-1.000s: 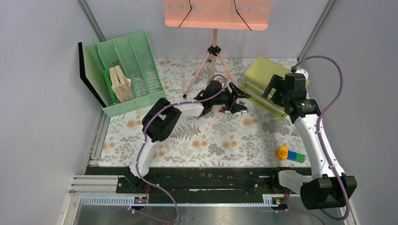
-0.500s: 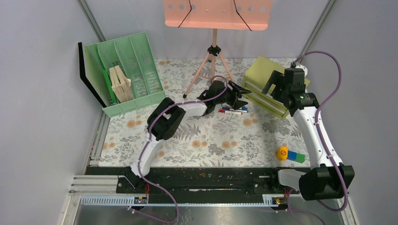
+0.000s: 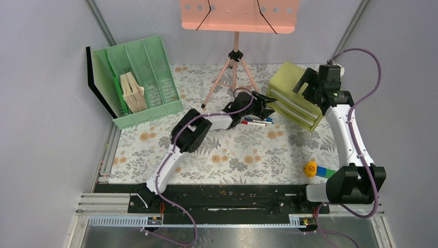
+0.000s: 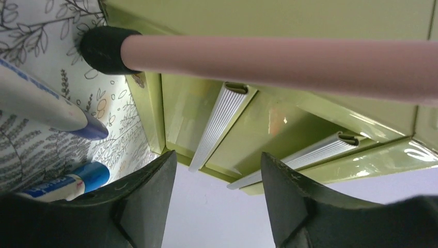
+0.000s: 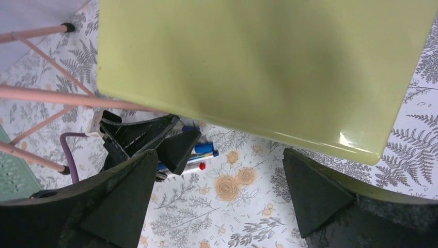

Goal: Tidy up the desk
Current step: Open the drawer in the storage box.

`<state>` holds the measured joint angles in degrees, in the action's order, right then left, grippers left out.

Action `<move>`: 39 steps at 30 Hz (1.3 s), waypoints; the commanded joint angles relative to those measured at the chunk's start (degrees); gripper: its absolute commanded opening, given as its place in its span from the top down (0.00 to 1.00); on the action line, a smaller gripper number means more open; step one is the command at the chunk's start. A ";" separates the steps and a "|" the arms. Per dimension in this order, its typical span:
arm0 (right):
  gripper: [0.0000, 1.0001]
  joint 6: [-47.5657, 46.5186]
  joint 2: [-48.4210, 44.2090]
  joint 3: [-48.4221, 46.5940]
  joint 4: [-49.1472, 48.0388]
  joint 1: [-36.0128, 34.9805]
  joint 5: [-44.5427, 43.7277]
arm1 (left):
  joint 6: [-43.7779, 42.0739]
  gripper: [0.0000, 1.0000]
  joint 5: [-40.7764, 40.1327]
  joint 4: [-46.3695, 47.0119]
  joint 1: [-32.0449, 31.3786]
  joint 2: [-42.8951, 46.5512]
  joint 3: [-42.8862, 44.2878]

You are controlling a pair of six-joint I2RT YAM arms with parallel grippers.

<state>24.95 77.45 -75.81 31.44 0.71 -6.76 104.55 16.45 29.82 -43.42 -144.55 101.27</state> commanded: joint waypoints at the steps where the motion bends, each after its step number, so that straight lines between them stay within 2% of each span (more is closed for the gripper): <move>1: 0.02 2.16 1.50 -3.11 0.22 1.79 0.19 | 1.55 0.41 -3.76 3.23 -0.34 -1.02 3.80; 6: 0.02 2.95 3.87 -4.78 0.24 3.00 2.43 | 2.61 0.52 -3.84 2.27 -0.23 -3.03 5.59; 21: 0.02 5.06 5.67 -3.85 0.21 4.63 4.22 | -1.89 0.55 -5.53 -5.62 -0.09 -5.11 12.04; 34: 0.02 5.38 5.32 -2.39 0.26 5.87 5.77 | -5.74 0.69 -6.73 -15.49 0.07 -5.60 15.92; 39: 0.02 5.26 5.10 -1.92 0.26 6.14 6.39 | -6.06 0.81 -5.68 -16.10 0.50 -5.84 15.92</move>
<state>30.11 83.05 -78.32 31.44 6.39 -1.76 100.86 12.58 17.41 -43.42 -149.88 114.80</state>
